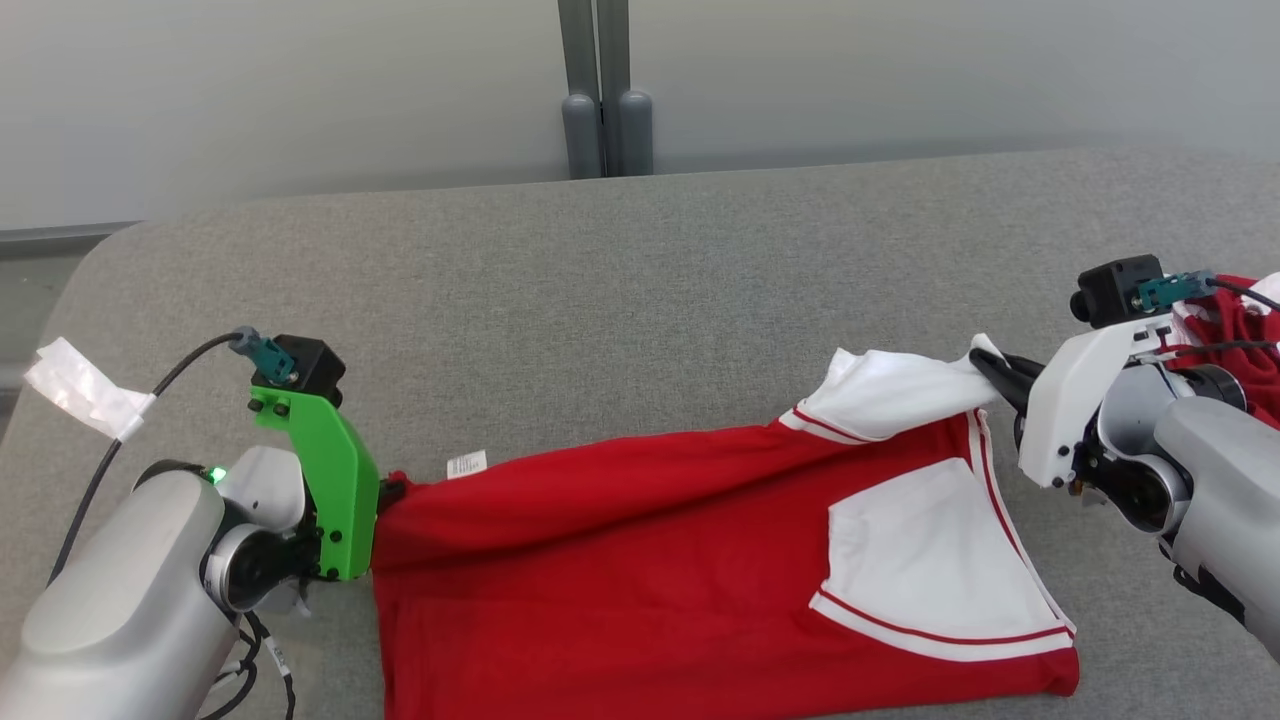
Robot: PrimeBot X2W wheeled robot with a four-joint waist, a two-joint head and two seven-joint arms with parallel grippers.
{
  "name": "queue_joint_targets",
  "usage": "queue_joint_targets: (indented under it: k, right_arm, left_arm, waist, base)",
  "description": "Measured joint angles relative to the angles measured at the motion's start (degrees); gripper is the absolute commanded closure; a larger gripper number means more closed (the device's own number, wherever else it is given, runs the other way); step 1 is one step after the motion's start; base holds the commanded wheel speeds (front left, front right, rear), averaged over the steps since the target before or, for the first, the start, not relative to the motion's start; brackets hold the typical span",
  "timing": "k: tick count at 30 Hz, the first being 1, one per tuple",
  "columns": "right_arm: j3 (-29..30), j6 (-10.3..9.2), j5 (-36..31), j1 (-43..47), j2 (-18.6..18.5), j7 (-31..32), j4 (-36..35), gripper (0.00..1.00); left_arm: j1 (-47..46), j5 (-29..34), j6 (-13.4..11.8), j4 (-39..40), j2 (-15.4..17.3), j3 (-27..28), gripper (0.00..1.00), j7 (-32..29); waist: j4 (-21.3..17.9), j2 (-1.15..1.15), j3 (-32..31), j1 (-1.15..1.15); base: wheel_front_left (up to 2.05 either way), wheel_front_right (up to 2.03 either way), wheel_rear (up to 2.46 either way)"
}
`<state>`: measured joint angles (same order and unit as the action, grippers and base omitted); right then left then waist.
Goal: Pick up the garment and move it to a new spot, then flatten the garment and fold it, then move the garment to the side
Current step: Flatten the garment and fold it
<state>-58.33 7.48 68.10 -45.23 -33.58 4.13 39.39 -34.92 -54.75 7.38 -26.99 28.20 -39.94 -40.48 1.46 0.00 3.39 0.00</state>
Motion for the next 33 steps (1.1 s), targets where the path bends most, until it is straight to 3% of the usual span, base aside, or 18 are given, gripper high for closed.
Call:
queue_joint_targets:
  k: [13,33]
  right_arm:
    - [-4.7,0.00,5.0,2.8,-4.5,6.3,-5.1,1.00]
    - [-8.4,0.00,8.8,5.2,-5.0,13.5,-5.0,1.00]
  left_arm:
    - [1.5,-5.2,0.0,2.3,3.2,-4.6,1.00,-4.9]
    - [2.0,-6.8,0.0,0.4,3.1,-10.0,1.00,-7.8]
  waist:
    - [-0.6,0.00,-1.9,0.00]
    - [-1.1,0.00,-2.4,0.00]
  base:
    - [0.00,0.00,0.00]
    - [0.00,0.00,0.00]
